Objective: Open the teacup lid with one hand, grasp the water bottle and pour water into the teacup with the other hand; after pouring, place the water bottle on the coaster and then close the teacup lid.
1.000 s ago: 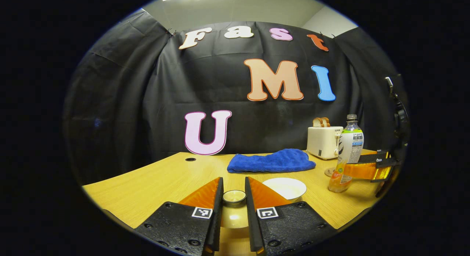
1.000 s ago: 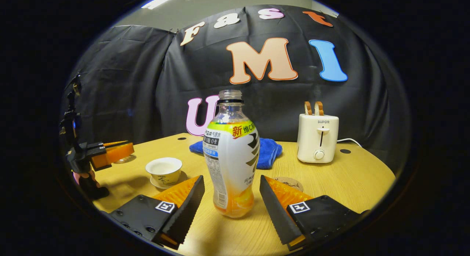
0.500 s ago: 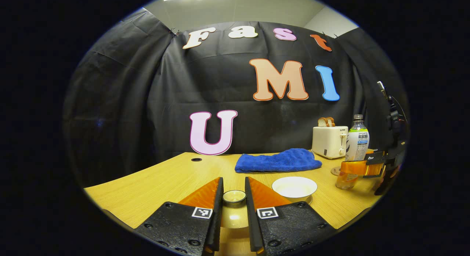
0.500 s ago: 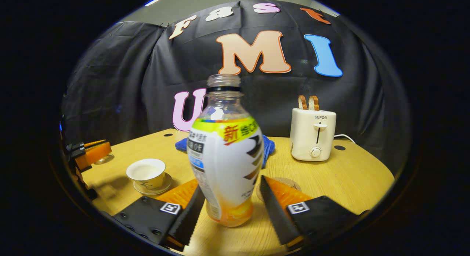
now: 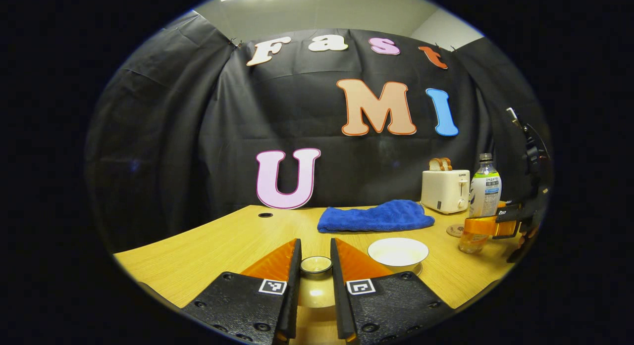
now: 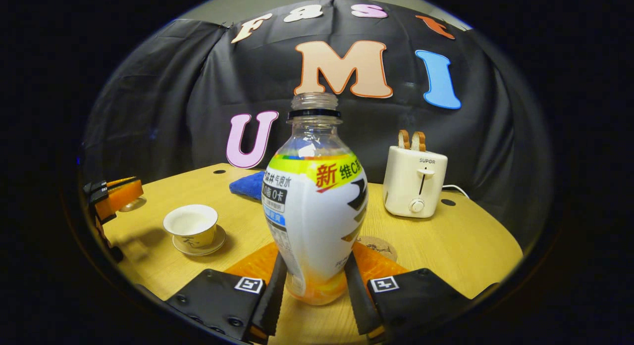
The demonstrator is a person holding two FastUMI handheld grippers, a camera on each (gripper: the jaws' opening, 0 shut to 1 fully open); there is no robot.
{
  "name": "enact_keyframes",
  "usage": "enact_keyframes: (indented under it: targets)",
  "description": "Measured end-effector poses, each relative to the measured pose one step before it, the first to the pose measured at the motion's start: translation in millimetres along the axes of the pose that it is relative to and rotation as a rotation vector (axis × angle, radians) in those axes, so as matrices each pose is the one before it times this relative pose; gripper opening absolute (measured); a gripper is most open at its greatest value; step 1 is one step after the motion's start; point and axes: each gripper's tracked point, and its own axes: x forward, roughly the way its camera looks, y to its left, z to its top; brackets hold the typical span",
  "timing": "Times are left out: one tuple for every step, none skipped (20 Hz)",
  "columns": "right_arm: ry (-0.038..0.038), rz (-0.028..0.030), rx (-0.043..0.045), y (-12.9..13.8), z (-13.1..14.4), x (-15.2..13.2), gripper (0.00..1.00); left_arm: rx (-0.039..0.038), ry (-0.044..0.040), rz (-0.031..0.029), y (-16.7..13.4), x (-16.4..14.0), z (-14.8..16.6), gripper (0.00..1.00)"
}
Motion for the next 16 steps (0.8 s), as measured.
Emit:
enact_keyframes:
  targets:
    - [-0.00873,-0.01543,-0.01821,-2.81,6.95,-4.17,0.63,0.00022,-0.00011,-0.00042,0.75,-0.03,-1.81,0.29]
    - [-0.01315,-0.01436,-0.02546,-3.47,8.24,-3.88,0.63,-0.00014,-0.00029,-0.00019,-0.57,-0.69,0.89,0.29]
    - [-0.01877,-0.01767,-0.03553,-5.33,10.03,-4.82,0.63,-0.00069,-0.00051,-0.00009,-1.36,-0.5,2.38,0.29]
    - [-0.01712,-0.02542,-0.04367,-8.93,7.8,-4.07,0.63,-0.0002,0.00108,-0.00002,-0.02,0.06,0.57,0.29]
    - [-0.01709,-0.02582,-0.04614,-9.98,9.49,-4.0,0.63,-0.0005,0.00033,0.00055,0.14,1.28,-1.23,0.29]
    - [-0.01007,-0.02604,-0.04776,-8.31,6.39,-2.09,0.63,0.00013,-0.00011,0.00053,-0.23,0.47,0.11,0.29]
    - [-0.00081,-0.02383,-0.04997,-9.21,5.91,-0.77,0.63,0.00028,0.00035,0.0013,1.14,-0.48,-0.51,0.29]
    - [-0.00128,-0.01688,-0.0466,-8.01,5.64,-0.28,0.63,-0.00019,-0.00018,0.00097,0.5,0.04,0.4,0.29]
    - [-0.00209,-0.01324,-0.04591,-5.94,6.17,0.64,0.63,0.00007,0.00028,0.00081,-0.62,-0.66,-0.06,0.29]
    - [-0.00333,-0.01367,-0.04383,-4.78,5.43,-0.29,0.63,0.00012,0.00034,0.00042,0.19,0.07,0.26,0.29]
    - [-0.00475,-0.01175,-0.04014,-4.34,5.76,0.39,0.63,-0.00119,0.00067,0.00026,0.45,-0.08,0.15,0.29]
    - [-0.00476,-0.01008,-0.0388,-2.7,5.57,2.58,0.63,-0.001,0.00149,-0.00006,0.19,-0.3,-0.37,0.29]
    - [-0.00336,-0.00572,-0.03142,0.5,2.28,2.06,0.63,-0.00213,0.00146,0.00068,-0.22,0.21,-0.98,0.29]
    - [0.00468,-0.00895,-0.05236,1.58,-0.87,2.94,0.63,0.00058,-0.00026,0.00429,0.33,-0.15,0.09,0.29]
    - [0.00703,0.00078,-0.05995,3.94,-2.08,3.65,0.63,0.00015,0.00136,0.00592,2.02,-0.39,-0.25,0.29]
    - [0.00885,0.0042,-0.05477,6.69,-3.43,2.24,0.63,-0.0011,0.00027,0.00193,-0.32,0.2,-0.07,0.29]
